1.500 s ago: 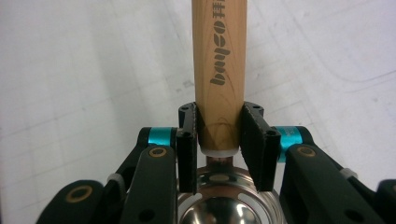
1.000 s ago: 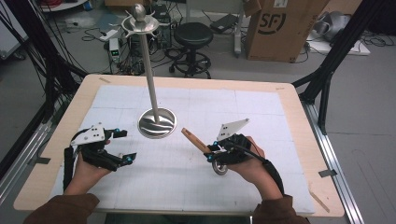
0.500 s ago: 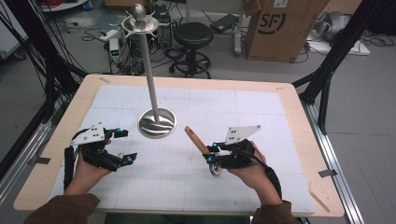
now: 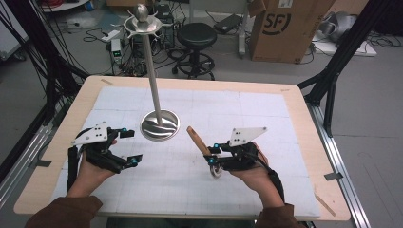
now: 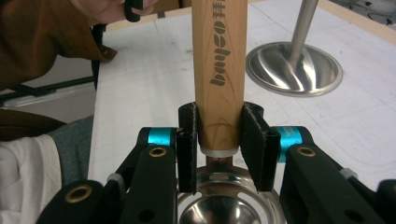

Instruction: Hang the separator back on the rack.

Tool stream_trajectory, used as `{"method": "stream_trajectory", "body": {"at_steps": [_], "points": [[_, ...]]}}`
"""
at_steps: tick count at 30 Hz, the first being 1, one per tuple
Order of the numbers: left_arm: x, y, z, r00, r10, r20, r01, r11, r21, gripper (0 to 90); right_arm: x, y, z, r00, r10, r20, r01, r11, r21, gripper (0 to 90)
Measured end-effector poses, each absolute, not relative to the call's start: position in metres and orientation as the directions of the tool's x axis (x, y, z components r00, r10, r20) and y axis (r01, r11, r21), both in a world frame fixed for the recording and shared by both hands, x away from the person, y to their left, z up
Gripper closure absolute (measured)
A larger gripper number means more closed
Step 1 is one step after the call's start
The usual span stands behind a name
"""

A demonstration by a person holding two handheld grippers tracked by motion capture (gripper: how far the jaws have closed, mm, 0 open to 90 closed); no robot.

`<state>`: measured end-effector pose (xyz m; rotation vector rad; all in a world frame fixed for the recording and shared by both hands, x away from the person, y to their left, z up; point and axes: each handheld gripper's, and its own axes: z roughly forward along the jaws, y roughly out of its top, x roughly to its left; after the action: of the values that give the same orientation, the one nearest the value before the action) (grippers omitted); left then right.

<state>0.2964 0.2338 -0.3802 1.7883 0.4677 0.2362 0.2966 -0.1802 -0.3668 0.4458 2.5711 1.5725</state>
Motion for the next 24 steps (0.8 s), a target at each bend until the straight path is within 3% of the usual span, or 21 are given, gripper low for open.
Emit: {"method": "stream_trajectory", "body": {"at_steps": [24], "points": [[0.303, 0.206, -0.345, 0.929, 0.369, -0.044, 0.135, -0.224, 0.965, 6.0, 0.306, -0.169, -0.361, -0.966, 0.244, 0.091, 0.178, 0.364, 0.914, 68.6]]}}
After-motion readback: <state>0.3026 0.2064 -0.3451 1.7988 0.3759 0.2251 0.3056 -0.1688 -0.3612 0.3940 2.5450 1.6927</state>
